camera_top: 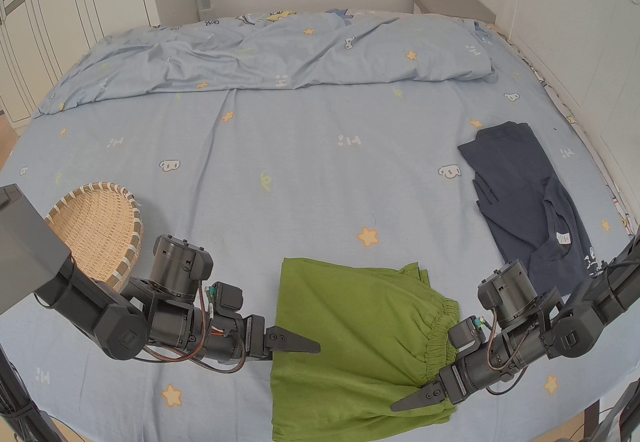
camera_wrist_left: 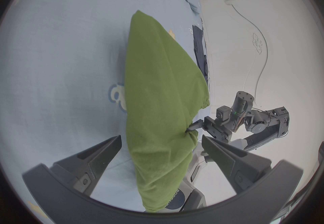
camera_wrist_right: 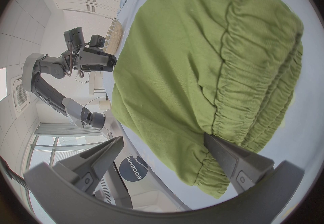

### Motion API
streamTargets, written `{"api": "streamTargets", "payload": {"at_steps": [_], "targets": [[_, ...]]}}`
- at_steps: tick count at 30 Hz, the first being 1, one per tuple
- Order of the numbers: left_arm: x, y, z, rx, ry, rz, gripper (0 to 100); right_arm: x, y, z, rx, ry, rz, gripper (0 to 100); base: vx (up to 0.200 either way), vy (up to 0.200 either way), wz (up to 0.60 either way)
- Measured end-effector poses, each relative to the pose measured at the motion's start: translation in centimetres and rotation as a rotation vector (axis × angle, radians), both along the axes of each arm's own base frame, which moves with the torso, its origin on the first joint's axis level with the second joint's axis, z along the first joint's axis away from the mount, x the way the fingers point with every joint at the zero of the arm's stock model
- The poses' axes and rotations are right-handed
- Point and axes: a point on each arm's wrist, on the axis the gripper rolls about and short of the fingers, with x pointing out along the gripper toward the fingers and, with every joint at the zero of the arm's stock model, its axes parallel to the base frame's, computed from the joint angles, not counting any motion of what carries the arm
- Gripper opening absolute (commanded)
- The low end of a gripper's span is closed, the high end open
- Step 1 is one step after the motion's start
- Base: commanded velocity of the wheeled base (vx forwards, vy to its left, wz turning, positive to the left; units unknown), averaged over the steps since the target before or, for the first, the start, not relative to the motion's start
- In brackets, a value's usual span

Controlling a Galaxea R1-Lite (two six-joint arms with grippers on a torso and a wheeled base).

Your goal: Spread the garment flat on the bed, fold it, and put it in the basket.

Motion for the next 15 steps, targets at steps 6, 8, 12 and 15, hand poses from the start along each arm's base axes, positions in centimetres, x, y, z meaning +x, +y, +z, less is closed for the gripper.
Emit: {"api": "streamTargets", "payload": {"at_steps": [6,8,12,15], "targets": [[-0.2,-1.4,-0.5,-0.008,-0.013,-0.046,100,0.3,-1.1,-0.7,0.004,0.0,-0.033,100,0.0,0.0,0.0],[-0.3,-1.8,-0.8,-0.013,-0.02,-0.058,100,0.3,-1.4,-0.8,0.011,0.002,-0.043,100,0.0,0.0,0.0],[-0.4,-2.6,-1.3,-0.028,-0.025,-0.066,100,0.6,-1.8,-0.8,0.039,0.011,-0.053,100,0.0,0.0,0.0],[-0.6,-3.0,-1.8,-0.031,-0.025,-0.074,100,0.6,-2.1,-0.9,0.05,0.011,-0.06,100,0.0,0.0,0.0]]}}
